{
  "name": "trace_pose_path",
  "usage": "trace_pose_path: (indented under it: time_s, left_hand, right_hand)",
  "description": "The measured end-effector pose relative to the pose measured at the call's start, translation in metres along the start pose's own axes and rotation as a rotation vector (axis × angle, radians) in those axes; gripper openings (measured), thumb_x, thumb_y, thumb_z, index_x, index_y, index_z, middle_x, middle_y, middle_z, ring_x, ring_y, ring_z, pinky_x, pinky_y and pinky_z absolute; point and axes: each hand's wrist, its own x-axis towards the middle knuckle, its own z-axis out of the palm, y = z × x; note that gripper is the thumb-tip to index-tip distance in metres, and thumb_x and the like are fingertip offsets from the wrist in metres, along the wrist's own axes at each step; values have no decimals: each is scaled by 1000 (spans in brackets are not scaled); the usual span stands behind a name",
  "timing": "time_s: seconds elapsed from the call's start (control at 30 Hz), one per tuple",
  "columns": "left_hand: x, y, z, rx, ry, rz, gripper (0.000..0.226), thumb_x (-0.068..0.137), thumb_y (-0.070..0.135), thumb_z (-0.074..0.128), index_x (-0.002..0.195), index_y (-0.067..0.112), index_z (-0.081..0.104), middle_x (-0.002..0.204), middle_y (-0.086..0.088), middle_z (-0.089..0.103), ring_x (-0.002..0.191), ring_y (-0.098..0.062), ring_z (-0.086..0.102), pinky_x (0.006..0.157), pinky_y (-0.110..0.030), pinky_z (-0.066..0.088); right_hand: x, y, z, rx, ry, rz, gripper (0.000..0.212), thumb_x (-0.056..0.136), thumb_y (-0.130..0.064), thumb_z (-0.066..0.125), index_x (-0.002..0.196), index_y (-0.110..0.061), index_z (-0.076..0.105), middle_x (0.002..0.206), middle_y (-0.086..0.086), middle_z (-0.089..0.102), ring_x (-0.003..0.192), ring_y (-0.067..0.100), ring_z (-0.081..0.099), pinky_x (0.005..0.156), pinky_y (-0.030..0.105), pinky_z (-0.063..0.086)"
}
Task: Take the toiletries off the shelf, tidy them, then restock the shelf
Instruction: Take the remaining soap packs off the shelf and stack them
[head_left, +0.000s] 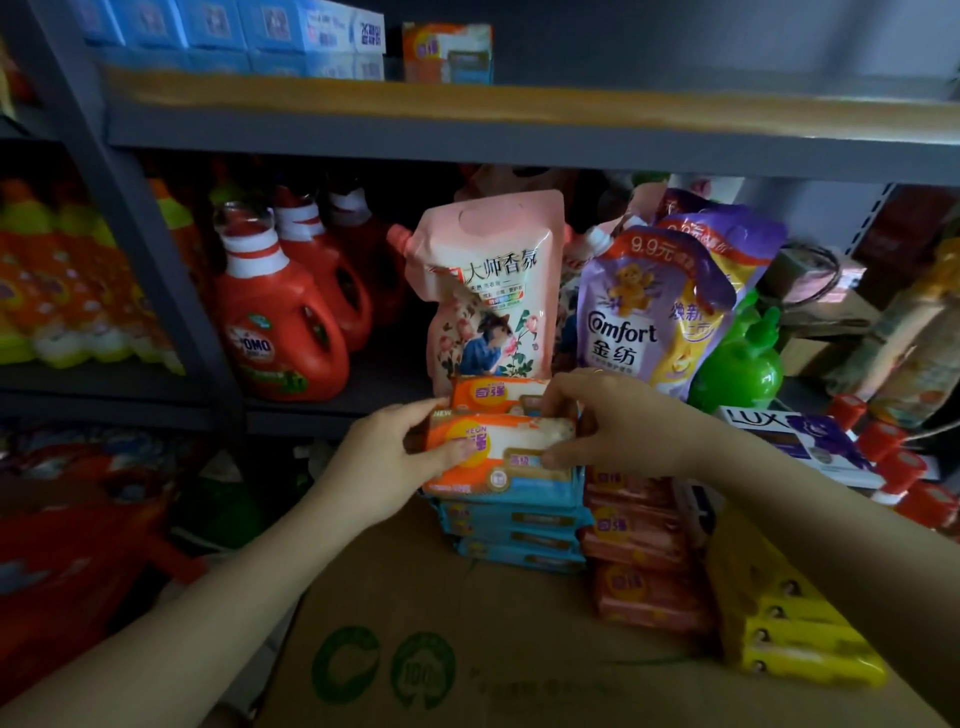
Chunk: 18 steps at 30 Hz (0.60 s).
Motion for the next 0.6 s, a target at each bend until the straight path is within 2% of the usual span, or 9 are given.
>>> trace_pose_path:
  time_s: [0.07,0.17,0.23,0.3,0.37,0.4,0.47,0.53,0.6]
  left_hand:
    - [-2,-3,2,-69,-43,-48,68,54,60,66,116,34,58,104,11,67,86,1,66,75,-18,53]
    - [-1,-10,7,65,-9,-89,84,65,56,67,137,22,42,107,8,60,95,-11,63,85,-34,52]
    - [5,-14,9,137,40,-129,88,71,55,66,143,20,29,103,7,57,92,-11,60,81,-32,51]
    - [10,-14,12,172,57,-145,88,73,57,63,143,19,26,97,12,55,83,-4,56,67,-20,46]
    - [15,-14,13,217,79,-140,88,72,59,63,141,18,28,99,11,52,82,-4,52,60,-16,37]
    - [16,-13,14,225,87,-135,86,72,59,63,140,18,30,103,8,52,86,-6,52,61,-16,36]
    - [16,-12,13,186,73,-94,81,71,61,62,137,22,34,102,13,52,85,-2,55,60,-14,38]
    - [10,-12,11,64,15,-49,82,61,73,59,129,33,38,99,22,51,84,7,56,60,-9,41]
    - [0,-16,6,-46,-65,-21,83,50,77,66,121,49,34,109,30,45,95,18,50,69,-5,43]
  right_hand:
    - [-2,0,1,8,-36,25,30,76,-36,74,97,-23,56,82,-19,46,69,-10,46,62,2,35]
    - [-4,-1,5,41,-32,63,31,77,-29,74,103,-20,60,83,-20,47,69,-16,46,63,1,35]
    - [-5,-4,6,24,32,86,35,78,-30,73,108,-20,59,89,-18,45,70,-13,46,63,-1,34]
    - [-8,-8,7,-14,78,61,47,75,-43,72,113,-21,56,103,-9,45,79,-5,46,71,2,35]
    - [-13,-14,9,-101,49,-26,65,68,-59,67,121,-25,53,120,-5,44,102,8,44,90,17,37]
    - [-14,-17,10,-191,14,-71,71,67,-65,64,124,-27,50,127,-5,42,111,13,41,95,26,37]
    - [-14,-22,13,-340,-39,-113,76,69,-68,61,131,-29,43,136,-6,37,120,17,37,97,33,37]
    - [-13,-24,15,-368,-54,-96,75,74,-62,61,135,-28,37,140,-4,34,123,17,37,95,33,40]
    - [-13,-25,17,-389,-44,-86,72,76,-58,61,136,-27,34,142,-2,33,124,17,36,92,31,41]
